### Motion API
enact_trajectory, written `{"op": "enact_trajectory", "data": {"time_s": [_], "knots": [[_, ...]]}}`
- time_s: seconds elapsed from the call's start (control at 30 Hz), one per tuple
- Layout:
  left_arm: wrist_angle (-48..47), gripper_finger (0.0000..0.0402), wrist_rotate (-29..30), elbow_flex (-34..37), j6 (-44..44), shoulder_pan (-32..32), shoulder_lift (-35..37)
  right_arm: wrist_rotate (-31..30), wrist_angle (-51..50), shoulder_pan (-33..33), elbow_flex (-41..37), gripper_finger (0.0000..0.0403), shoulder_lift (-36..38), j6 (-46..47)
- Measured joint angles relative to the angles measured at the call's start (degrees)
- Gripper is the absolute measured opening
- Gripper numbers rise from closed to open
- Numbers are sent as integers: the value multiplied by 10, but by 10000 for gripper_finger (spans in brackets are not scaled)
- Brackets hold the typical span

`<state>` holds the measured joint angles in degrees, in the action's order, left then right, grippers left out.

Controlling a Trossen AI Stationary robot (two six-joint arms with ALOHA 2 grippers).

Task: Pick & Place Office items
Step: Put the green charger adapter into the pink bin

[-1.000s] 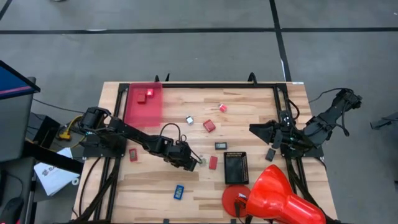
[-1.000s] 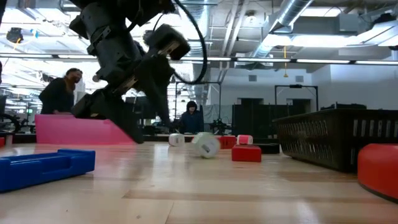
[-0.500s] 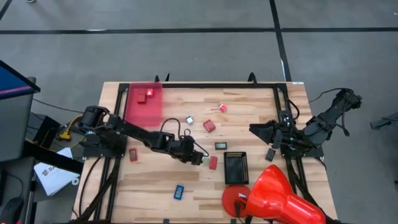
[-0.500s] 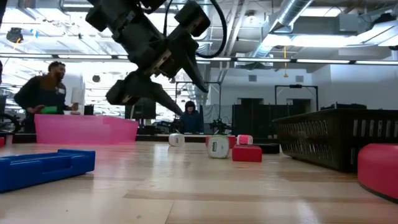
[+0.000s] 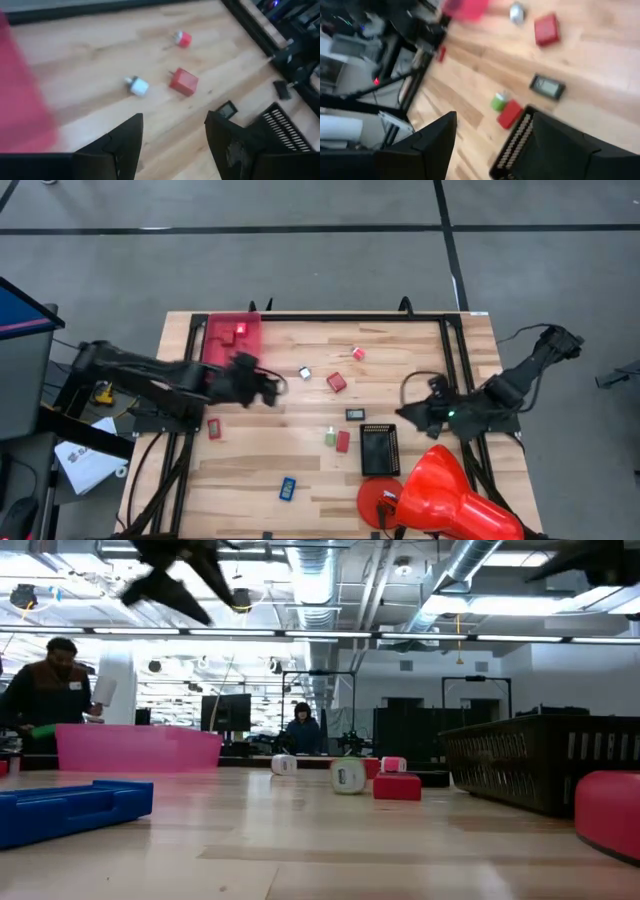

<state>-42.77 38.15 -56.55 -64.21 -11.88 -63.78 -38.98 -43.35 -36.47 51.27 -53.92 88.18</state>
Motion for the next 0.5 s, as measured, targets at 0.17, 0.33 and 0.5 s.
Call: {"op": "enact_trajectory", "data": {"time_s": [0.17,0.33,0.5], "knots": [[-77,207,16,0,-8,-1,85,164,143,101,1,256,-103,-90],[-109,207,14,0,-7,-1,103,314,174,207,72,256,-254,-131],[-132,207,13,1,7,-9,100,354,55,255,232,256,-395,-175]]}}
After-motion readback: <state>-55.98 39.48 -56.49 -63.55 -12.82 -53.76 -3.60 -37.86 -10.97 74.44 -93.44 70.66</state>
